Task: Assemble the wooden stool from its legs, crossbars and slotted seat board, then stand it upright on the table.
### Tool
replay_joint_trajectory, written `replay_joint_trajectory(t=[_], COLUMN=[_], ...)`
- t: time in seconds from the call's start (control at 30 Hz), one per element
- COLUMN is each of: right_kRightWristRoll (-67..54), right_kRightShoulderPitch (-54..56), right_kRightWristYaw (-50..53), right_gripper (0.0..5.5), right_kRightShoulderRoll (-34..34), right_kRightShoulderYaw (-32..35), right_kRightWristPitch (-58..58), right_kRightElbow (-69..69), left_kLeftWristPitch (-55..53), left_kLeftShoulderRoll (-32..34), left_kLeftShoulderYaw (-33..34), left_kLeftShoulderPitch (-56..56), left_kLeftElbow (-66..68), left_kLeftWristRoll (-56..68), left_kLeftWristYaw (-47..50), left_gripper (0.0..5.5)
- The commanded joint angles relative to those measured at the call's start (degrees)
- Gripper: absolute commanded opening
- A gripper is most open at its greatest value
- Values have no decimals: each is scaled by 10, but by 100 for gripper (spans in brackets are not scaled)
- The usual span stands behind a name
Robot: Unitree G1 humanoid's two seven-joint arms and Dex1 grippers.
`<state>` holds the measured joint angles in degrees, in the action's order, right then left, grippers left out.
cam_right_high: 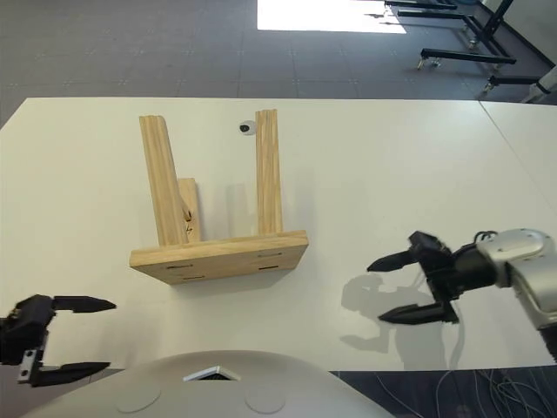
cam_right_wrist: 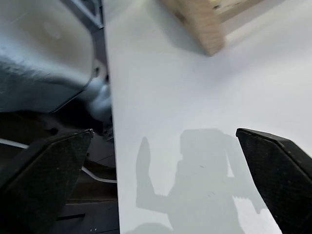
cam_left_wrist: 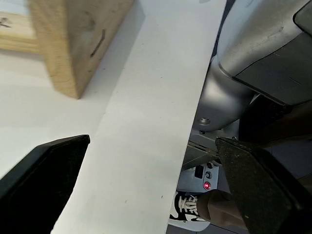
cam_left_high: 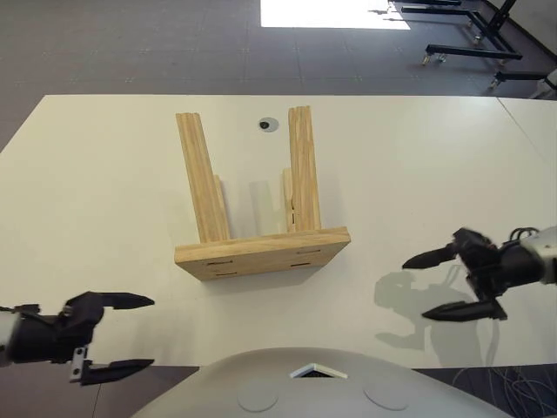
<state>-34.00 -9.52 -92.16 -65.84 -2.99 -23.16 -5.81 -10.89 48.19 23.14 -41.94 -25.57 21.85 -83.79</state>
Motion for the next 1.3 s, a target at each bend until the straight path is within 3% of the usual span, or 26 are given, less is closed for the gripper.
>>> replay_joint_trajectory(t=[0.03, 0.2, 0.43, 0.8, 1.0, 1.3], right_kRightWristRoll=[22, 59, 54, -26, -12, -12], right_kRightShoulderPitch=[32, 93, 123, 140, 133, 131], right_kRightWristYaw=[75, 176, 205, 213, 206, 210], right_gripper=[540, 540, 540, 540, 540, 387], right_kRightShoulderRoll=[103, 209, 270, 303, 305, 304], right_kRightShoulderYaw=[-49, -79, -78, -31, -50, -56], right_kRightWristPitch=[-12, -30, -48, -117, -108, -107], right_kRightElbow=[-14, 43, 59, 19, 6, 1], left_kLeftWristPitch=[-1, -2, -36, -125, -90, -78], left_kLeftShoulderRoll=[-30, -40, -43, -35, -33, -34], left_kLeftShoulderYaw=[-79, -134, -179, -137, -170, -168], left_kLeftShoulderPitch=[108, 188, 188, 229, 209, 213], left_kLeftElbow=[34, 99, 68, 43, 37, 66], left_kLeftWristRoll=[-45, -62, -20, 93, 58, 52], left_kLeftWristYaw=[94, 145, 148, 163, 165, 172], left_gripper=[474, 474, 474, 474, 384, 250])
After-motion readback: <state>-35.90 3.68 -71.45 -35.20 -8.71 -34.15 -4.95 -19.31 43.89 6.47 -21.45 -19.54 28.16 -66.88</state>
